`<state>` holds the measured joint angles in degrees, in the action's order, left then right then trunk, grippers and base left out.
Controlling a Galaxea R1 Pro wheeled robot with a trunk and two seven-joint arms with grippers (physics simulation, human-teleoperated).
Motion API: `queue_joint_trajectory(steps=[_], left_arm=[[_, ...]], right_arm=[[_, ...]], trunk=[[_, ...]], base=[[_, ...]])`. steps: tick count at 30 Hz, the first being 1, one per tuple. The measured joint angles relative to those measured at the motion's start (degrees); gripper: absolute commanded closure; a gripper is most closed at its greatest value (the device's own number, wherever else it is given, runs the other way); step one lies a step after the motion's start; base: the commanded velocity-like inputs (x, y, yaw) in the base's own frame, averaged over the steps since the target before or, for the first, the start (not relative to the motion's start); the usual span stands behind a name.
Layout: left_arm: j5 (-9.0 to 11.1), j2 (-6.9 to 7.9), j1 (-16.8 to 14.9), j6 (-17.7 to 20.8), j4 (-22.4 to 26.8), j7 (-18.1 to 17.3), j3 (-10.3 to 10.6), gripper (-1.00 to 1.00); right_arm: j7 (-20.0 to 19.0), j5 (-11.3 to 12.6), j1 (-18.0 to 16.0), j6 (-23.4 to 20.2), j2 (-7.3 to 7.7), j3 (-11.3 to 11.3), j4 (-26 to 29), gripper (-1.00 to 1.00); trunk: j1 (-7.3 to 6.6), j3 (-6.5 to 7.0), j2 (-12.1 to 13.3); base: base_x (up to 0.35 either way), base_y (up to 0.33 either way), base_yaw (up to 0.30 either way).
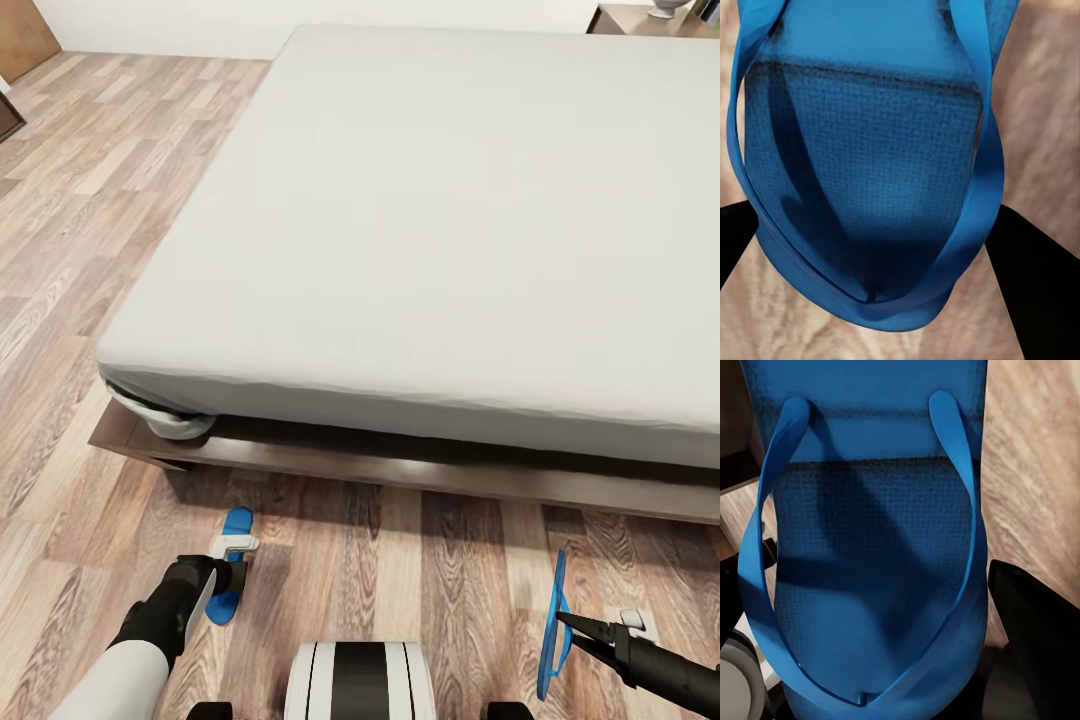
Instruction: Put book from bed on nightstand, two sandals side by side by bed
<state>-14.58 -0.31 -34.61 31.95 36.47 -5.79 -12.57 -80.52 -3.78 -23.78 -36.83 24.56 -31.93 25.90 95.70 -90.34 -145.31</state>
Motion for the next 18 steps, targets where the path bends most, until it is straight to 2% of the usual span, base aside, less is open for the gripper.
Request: queue_joint_trajectory(steps=[18], left_arm=[[0.17, 0.00, 0.00, 0.67, -0.09, 0.28, -0.19, 1.00]], right_arm=[[0.00, 0.03, 0.00, 0.00, 0.00, 0.00, 0.00, 1.00]], trunk=[[0.00, 0.00, 0.00]], base=[[0.000, 0.000, 0.000]])
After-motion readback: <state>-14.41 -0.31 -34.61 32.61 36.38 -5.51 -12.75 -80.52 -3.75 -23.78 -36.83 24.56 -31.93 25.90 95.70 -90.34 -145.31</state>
